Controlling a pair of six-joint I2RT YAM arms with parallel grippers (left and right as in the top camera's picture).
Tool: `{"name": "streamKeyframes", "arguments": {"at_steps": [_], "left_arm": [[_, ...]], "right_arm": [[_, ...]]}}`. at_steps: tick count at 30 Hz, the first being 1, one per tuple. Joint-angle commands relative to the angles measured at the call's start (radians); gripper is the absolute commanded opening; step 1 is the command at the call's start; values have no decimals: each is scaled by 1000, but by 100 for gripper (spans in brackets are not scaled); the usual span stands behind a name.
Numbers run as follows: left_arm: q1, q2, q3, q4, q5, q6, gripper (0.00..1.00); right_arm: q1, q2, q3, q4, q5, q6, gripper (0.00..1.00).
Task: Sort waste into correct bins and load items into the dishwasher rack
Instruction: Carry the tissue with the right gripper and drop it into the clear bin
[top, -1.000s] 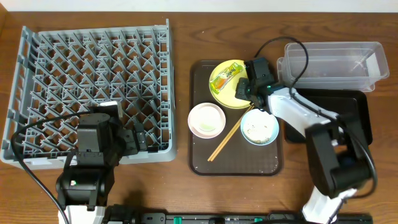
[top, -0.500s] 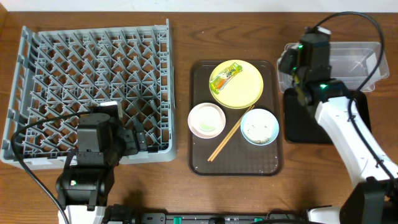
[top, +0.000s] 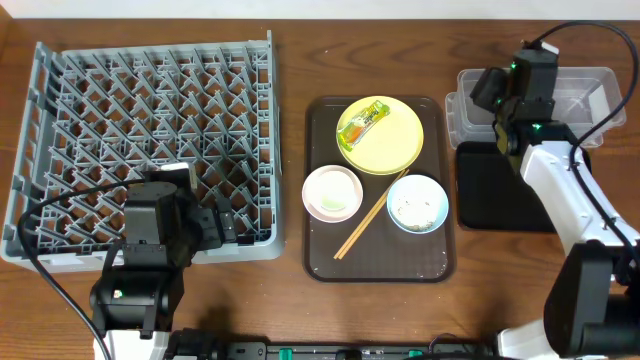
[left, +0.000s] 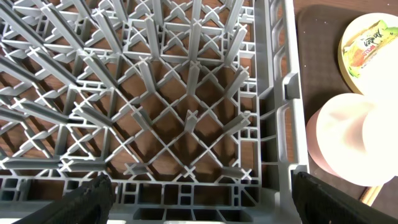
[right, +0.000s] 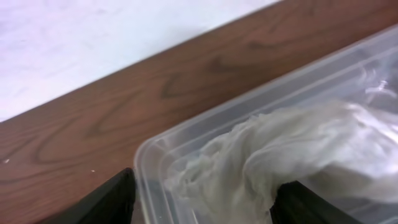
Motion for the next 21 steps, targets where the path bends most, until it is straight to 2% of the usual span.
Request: {"name": "streamKeyframes", "arguments": {"at_steps": [1,7,11,15,19,21], "left_arm": [[-3,-1,21,-2,2,-5,93],[-3,-1,21,-3,3,-5,93],[-3,-1,21,-3,2,-5,93],[-3,-1,21,-3,2,-5,93],[-3,-1,21,-4,2,-5,93],[-3,-1,21,-3,2,-5,93]], "right_arm": [[-4,-42,6,0,-19,-47,67],[-6,4,5,-73,117,-48,70],[-22,38,5,-73,-127,-96,85],[-49,14,7,-50,-233,-40,91],[-79,-8,7,-49,-156,101,86],[-88,-5,7,-38,-210,138,85]]}}
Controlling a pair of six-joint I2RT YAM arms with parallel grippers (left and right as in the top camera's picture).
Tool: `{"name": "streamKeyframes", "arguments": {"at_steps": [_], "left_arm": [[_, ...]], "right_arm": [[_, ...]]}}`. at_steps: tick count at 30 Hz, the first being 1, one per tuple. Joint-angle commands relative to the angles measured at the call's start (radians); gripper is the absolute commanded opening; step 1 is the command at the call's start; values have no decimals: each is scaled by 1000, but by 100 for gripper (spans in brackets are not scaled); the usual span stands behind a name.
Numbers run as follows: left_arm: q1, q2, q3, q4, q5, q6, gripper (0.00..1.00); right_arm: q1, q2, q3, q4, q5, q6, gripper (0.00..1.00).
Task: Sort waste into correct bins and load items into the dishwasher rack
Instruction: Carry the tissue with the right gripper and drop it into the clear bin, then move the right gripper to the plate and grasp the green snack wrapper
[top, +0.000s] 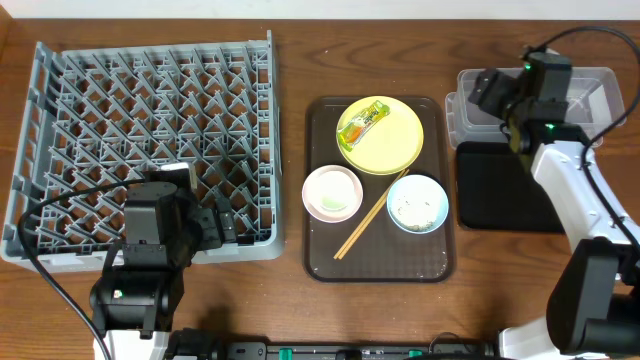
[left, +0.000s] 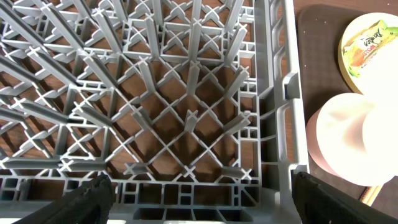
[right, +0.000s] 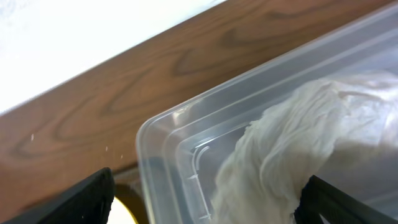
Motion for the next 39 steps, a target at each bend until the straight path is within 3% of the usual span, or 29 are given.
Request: {"name": "streamKeyframes", "arguments": {"at_steps": [1,2,3,4,6,9,11,12,14,15,17,18,22,28,36,39], "left_arm": [[-3,-1,21,-3,2,-5,93],[-3,-1,21,-3,2,-5,93],[-3,-1,21,-3,2,-5,93],[-3,-1,21,-3,2,-5,93],[-3,-1,21,-3,2,-5,93],[-3,-1,21,-3,2,-5,93],[-3,-1,21,-3,2,-5,93],[-3,-1,21,-6,2,-5,93],[-3,-1,21,-9,2,-5,93],[-3,-1,21,-9,2,-5,93],[-3,-1,21,-10,2,-5,93],[-3,-1,21,-15,2,-5,93],[-3,-1,21,-17,2,-5,93],[-3,-1,20,-18,2,-5,93],[-3,-1,20,-14,2,-5,93],[-3,-1,20,-14,2,-5,93]], "right_arm": [[-22,-20,6,31,-126,29,83],[-25,-20,6,37,-216,-92,76],[-28,-21,6,13,-208,-146,88],[-33,-23,6,-31,-131,-100,99],[-38,-16,6,-84,-16,135,99],[-35,-10,6,-33,-117,-64,99],[-47,-19,6,-78,-29,85,99],[-49,-18,6,-48,-104,98,99],[-47,-14,8,-4,-222,-97,99],[-50,-24,13,-57,-147,-97,99],[-65,-36,15,-142,15,145,99],[-71,-37,15,-124,-38,164,99],[-60,-42,15,-30,-323,-27,99],[7,-51,15,-45,-414,-60,99],[252,-46,15,-142,-102,-120,99],[359,-35,15,-142,25,-118,90]]}}
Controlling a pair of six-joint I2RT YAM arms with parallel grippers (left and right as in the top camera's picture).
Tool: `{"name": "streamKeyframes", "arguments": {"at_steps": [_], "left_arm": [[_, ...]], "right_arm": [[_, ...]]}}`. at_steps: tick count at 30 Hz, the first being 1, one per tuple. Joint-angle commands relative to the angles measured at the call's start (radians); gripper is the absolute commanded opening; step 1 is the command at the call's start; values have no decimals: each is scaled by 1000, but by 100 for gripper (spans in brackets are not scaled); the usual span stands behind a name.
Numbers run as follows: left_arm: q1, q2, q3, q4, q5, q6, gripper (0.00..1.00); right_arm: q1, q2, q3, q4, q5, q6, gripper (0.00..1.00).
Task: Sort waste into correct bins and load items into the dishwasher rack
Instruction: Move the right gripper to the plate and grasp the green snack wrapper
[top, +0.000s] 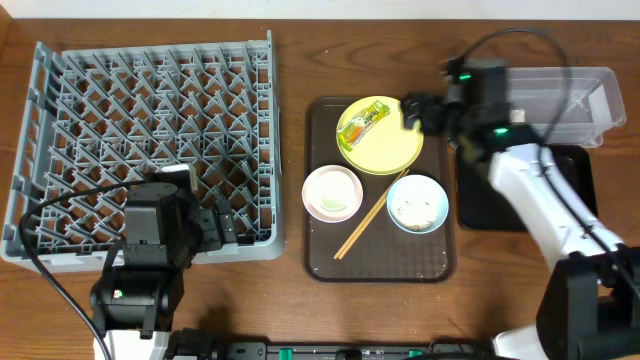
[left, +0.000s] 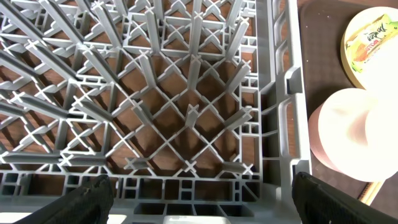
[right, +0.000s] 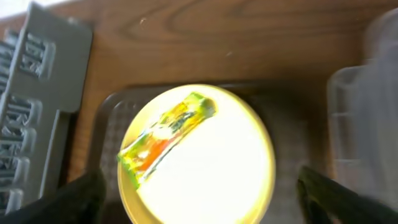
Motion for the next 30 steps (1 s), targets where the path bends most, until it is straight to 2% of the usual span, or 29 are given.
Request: {"name": "streamKeyframes", "arguments": {"at_steps": [1,5,10,18,23,26,28,30], "left_arm": [[-3,-1,20,3,2,-5,93],[-3,-1,20,3,2,-5,93],[-3,-1,20,3,2,-5,93],[-3,-1,21,3,2,-5,93],[-3,-1,20,3,2,-5,93],[-3,0,20,3,2,-5,93],[-3,-1,20,3,2,-5,93],[-3,0,20,3,2,-5,93]], "right_arm": [[104,-7,10,4,202,-15,90],[200,-5,48,-9,260,-16,90],[218,15,185,-117,263,-2,92],[219,201,376,-235,232,154,99],[219,333,392,-229,237,313,87],[219,396,392,-226,236,387,83],[220,430,392,-220,233,414,82],[223,449,392,-212,233,414,76]]}}
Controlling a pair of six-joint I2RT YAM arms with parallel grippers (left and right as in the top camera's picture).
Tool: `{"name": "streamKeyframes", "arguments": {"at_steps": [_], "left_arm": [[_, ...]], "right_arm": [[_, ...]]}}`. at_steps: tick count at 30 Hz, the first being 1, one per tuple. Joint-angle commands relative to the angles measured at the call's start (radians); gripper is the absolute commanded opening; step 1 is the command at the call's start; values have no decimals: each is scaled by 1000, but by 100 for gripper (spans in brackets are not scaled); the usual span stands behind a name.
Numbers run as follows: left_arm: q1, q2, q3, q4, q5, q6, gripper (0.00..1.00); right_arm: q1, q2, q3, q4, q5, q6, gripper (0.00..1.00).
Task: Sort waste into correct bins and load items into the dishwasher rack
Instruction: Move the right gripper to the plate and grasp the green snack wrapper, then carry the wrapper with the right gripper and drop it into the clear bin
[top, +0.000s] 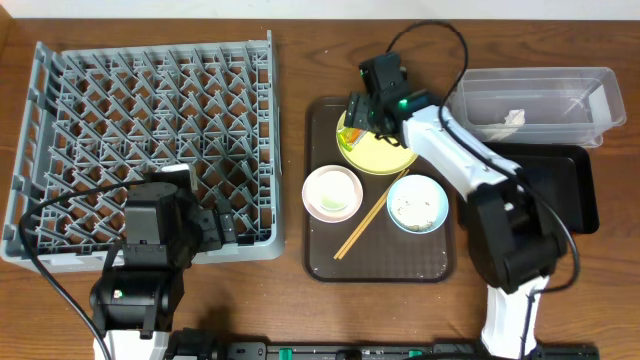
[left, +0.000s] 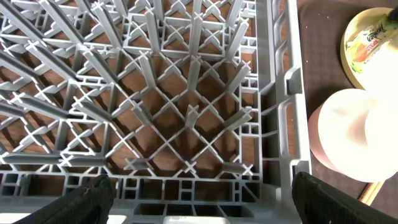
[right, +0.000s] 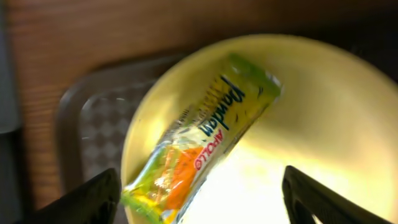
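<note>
A green and orange snack wrapper (right: 202, 134) lies on the yellow plate (right: 298, 155) at the back of the brown tray (top: 325, 255). My right gripper (right: 199, 199) hovers open just over the wrapper's lower end, nothing between its fingers. In the overhead view the right gripper (top: 362, 112) covers the wrapper. The tray also holds a white bowl (top: 332, 192), a blue bowl (top: 417, 203) and chopsticks (top: 362, 227). A crumpled tissue (top: 510, 118) lies in the clear bin (top: 530, 100). My left gripper (left: 199, 202) is open over the grey rack's (top: 150, 140) near edge.
A black bin lid or tray (top: 570, 190) lies at the right, in front of the clear bin. The rack fills the table's left half. The brown tray sits in the middle between rack and bins.
My right gripper has moved further left and down, from above the plate's right side to close over the snack wrapper. The left arm has not moved.
My right gripper was over the clear bin with the tissue below it, then pulled slightly away with the tissue lying in the bin. It then stood over the tray near the yellow plate, and now hangs open just above the wrapper.
</note>
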Motion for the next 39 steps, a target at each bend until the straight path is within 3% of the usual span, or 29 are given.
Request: {"name": "streamKeyframes", "arguments": {"at_steps": [1,6,17,19,23,27,29,32,39], "left_arm": [[-3,0,20,1,2,-5,93],[-3,0,20,1,2,-5,93],[-3,-1,20,1,2,-5,93],[-3,-1,20,1,2,-5,93],[-3,-1,20,1,2,-5,93],[-3,-1,20,1,2,-5,93],[-3,0,20,1,2,-5,93],[-3,-1,20,1,2,-5,93],[-3,-1,20,0,2,-5,93]], "right_arm": [[10,24,9,13,3,76,74],[23,57,8,14,3,77,61],[32,80,6,10,4,92,50],[32,90,6,9,4,92,43],[32,108,6,6,3,108,37],[34,111,6,7,3,110,22],[34,111,6,6,3,110,20],[31,111,6,-8,3,110,1],[3,43,7,-47,12,18,1]]}}
